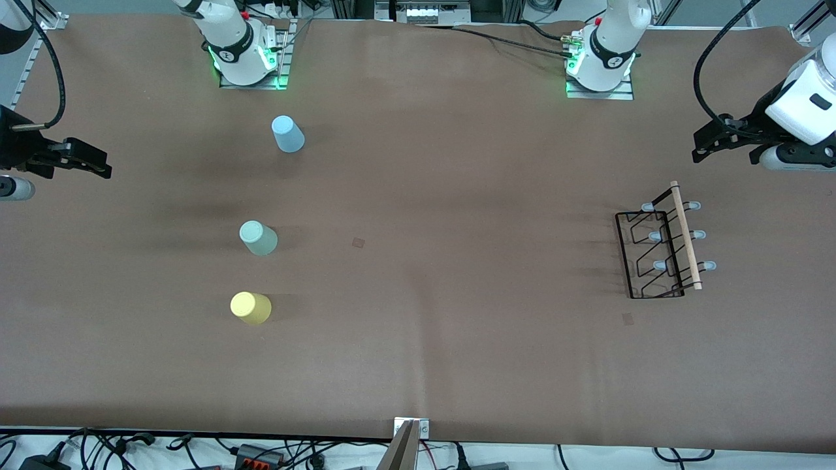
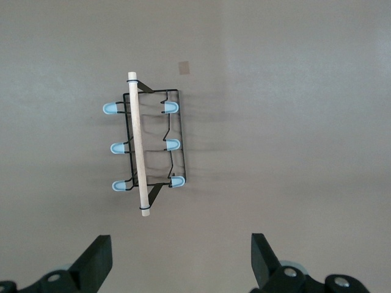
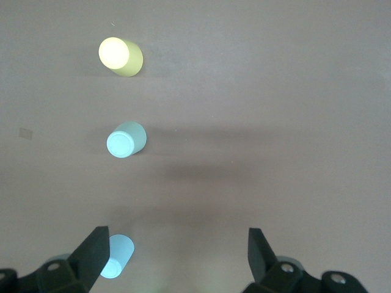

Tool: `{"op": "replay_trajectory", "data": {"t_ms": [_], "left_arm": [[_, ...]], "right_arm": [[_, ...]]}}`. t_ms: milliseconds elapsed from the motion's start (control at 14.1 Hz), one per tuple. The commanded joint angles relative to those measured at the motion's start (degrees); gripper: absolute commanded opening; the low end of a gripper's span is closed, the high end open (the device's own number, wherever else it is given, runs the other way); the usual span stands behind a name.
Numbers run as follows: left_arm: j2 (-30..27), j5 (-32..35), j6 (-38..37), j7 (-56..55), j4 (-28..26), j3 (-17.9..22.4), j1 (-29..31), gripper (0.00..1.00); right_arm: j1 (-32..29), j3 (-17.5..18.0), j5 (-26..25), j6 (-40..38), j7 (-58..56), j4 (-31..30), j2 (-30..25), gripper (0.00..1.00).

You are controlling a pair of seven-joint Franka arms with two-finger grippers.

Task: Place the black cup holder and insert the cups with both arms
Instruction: 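Move the right gripper to the teal cup while the left gripper descends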

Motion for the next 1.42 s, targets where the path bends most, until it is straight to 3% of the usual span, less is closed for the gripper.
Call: {"op": "replay_trajectory", "data": {"t_ms": [0, 213, 569, 854, 1067, 1352], "left_arm": [[0.6, -0.5, -1.1, 1.4, 1.6, 0.3, 0.0, 1.00], [0.6, -0.5, -1.1, 1.4, 1.6, 0.2, 0.0, 1.00], [0.7, -0.6, -1.1, 1.0, 1.6, 0.3, 0.0, 1.00], [0.8, -0.6, -2.0, 1.0, 1.5, 0.3, 0.2, 1.00], [2.0, -0.6, -6.7, 0.9, 1.9, 0.3, 0.3, 1.00], [4.3, -0.7, -8.3, 1.3, 3.2, 0.9, 0.8, 1.00]], "right_arm": [[0.0, -0.2, 1.0, -0.3, 0.3, 0.4, -0.2, 1.00], [-0.1, -0.1, 1.3, -0.4, -0.4, -0.1, 0.2, 1.00], [0.0, -0.1, 1.3, 0.0, -4.0, -7.3, 0.2, 1.00], [0.5, 0.4, 1.3, 13.9, -3.2, -20.1, -1.6, 1.00], [0.9, 0.6, 1.3, 25.6, 0.3, -30.5, -3.2, 1.00], [1.9, 0.8, 1.3, 24.8, 0.4, -30.6, -3.4, 1.00]]}}
